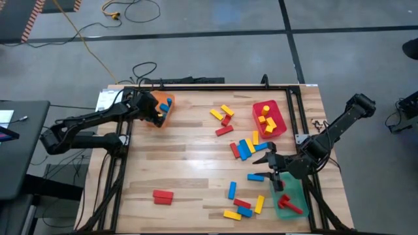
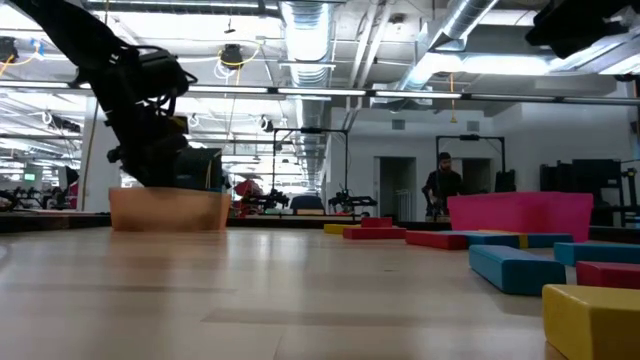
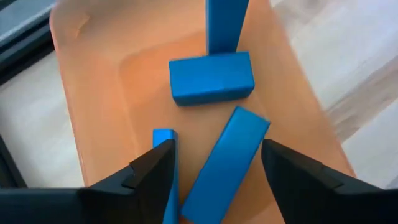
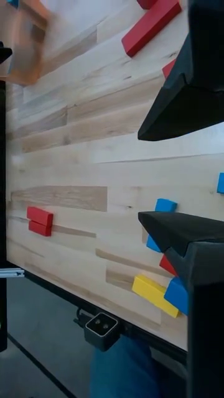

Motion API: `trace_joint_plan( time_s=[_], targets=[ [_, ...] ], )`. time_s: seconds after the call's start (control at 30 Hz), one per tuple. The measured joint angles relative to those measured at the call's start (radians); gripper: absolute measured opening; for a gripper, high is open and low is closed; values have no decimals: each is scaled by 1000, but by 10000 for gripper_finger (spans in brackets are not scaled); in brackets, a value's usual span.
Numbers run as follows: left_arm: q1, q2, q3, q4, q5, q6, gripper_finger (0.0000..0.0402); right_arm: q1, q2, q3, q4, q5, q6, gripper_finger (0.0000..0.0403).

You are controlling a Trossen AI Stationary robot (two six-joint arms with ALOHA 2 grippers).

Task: Sort blocks
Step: Put the blue rectangle block into the orange bin

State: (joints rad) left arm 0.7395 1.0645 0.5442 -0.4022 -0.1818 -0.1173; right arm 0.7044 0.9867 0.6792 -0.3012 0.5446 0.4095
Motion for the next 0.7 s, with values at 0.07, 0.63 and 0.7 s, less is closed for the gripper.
trace_joint_plan(
  time_s=[0.07, 0.63, 0.7],
  targets=[
    [0, -1, 0, 21, 10, 0, 239, 0, 0, 0, 0, 0, 0, 211],
    [-261, -201, 107, 140, 178, 18, 240, 0, 0, 0, 2, 2, 0, 211],
    [-327, -211, 115, 159, 178, 26, 240, 0, 0, 0, 3, 2, 0, 211]
  ],
)
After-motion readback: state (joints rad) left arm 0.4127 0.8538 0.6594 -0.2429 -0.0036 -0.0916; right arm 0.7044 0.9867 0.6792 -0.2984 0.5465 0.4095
